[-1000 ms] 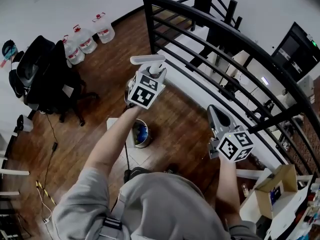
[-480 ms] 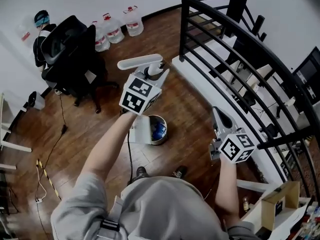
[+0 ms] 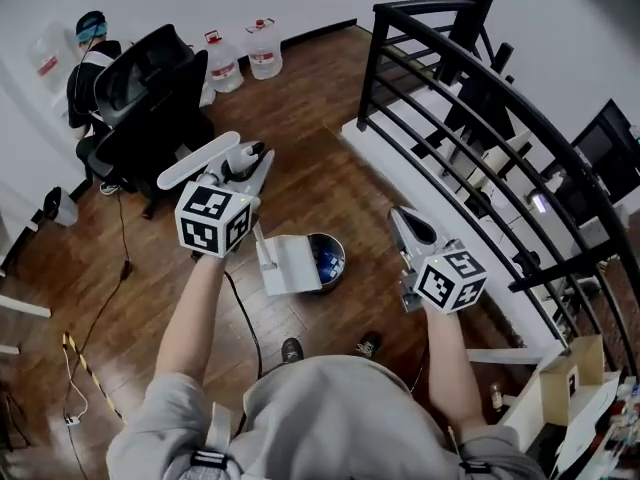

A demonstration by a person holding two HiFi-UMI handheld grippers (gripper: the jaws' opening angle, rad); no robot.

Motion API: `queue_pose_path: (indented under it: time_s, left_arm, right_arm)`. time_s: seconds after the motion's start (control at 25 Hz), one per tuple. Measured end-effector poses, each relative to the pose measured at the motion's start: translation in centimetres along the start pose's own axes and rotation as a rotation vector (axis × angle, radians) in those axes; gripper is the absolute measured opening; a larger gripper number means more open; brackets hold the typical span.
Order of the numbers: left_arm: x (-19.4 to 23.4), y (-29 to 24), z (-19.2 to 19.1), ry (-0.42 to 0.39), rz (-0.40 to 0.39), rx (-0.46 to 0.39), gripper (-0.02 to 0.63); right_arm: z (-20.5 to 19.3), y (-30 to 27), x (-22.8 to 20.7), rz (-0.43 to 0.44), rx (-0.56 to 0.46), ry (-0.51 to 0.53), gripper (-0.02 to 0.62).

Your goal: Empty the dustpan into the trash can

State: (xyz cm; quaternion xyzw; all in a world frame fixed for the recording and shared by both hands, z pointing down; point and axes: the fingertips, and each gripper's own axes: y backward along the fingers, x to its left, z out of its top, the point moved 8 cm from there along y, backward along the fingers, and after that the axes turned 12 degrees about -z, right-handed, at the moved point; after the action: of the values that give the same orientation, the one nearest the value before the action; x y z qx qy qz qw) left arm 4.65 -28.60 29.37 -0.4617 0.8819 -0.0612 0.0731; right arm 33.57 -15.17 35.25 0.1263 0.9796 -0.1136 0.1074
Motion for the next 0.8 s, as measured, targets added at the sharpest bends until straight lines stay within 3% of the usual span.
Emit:
queue_pose_path:
  time_s: [0.64, 0.8]
  left_arm:
    - [5.0, 15.1, 2.7, 0.071, 0.006, -0.252, 0.067]
    - [6.4, 17.5, 0.4, 0.102, 0.054, -0.268, 0.067]
  right_arm:
    - [-1.2, -3.7, 11.6, 0.055, 0.012, 0.062, 0.000]
    - [-1.7, -4.4, 12.9, 0.081, 0.027, 0.072, 0.000]
